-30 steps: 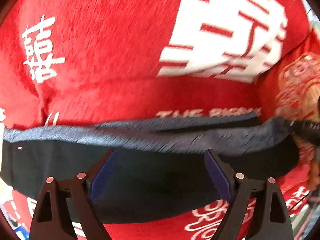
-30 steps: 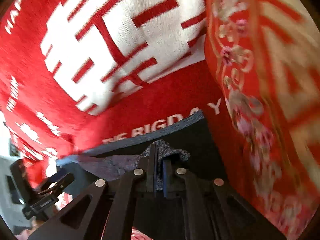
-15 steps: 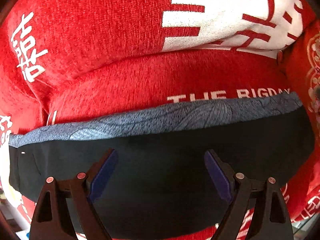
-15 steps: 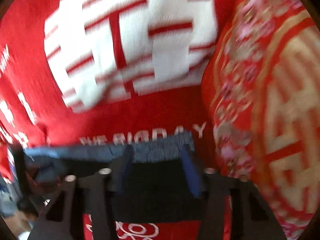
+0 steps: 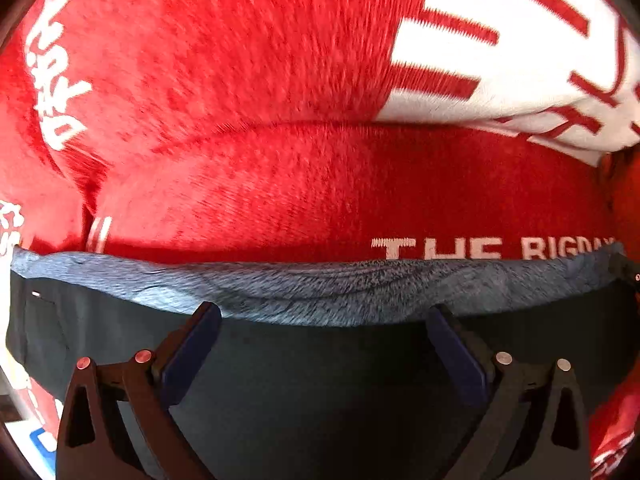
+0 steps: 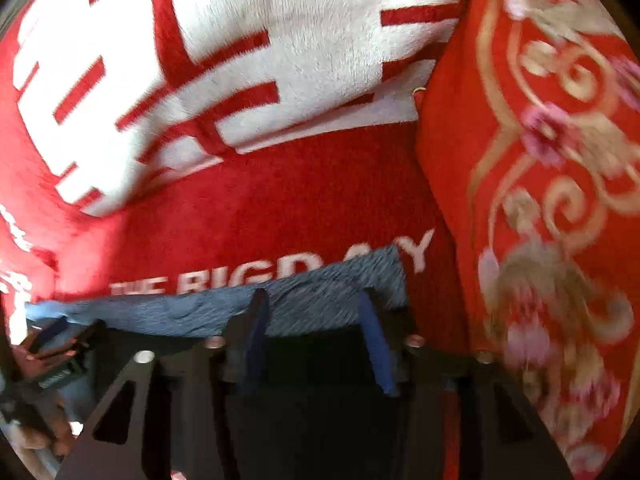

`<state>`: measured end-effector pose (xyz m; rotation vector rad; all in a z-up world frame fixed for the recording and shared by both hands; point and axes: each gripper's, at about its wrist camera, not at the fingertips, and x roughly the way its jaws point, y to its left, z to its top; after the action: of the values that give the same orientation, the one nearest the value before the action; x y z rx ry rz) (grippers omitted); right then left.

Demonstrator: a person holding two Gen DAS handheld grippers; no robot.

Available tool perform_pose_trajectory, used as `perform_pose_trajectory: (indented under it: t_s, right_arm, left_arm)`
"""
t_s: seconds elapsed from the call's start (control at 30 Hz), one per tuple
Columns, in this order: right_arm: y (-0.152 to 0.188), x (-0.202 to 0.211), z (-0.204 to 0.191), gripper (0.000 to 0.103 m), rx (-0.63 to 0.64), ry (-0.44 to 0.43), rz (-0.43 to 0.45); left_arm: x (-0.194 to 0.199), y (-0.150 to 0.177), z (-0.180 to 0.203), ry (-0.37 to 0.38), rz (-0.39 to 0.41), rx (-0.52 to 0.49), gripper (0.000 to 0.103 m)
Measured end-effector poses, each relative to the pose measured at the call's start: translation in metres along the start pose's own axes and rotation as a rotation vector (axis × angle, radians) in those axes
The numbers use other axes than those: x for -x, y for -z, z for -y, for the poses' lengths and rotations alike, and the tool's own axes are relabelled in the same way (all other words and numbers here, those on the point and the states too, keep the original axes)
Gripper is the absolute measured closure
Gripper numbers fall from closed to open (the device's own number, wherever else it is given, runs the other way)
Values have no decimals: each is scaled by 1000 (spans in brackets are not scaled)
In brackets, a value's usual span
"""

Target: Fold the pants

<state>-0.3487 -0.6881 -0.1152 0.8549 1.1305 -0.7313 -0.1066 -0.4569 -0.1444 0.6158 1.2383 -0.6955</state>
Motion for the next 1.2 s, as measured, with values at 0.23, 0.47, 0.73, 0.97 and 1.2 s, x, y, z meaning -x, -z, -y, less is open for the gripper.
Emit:
perform_pose_trajectory:
  t_s: [0.23, 0.47, 0.73, 0.97, 1.2]
  right_arm:
    - [64, 25, -1, 31, -69, -98, -65]
    - [122, 27, -49, 25, -91, -122, -125]
    - [172, 10, -159, 25, -62, -269, -203]
    - [215, -37, -284, 25, -65, -478, -270]
    - [232, -77, -332, 41, -123, -558, -292]
  left_arm:
    - [33, 43, -46, -27, 2, 0, 0]
    - [48, 88, -121, -76, -26, 55, 0]
    - [45, 103, -250, -155, -31, 93, 0]
    - [-2, 102, -366, -279, -31, 60, 0]
    - [-36, 118, -414, -152, -27, 105, 0]
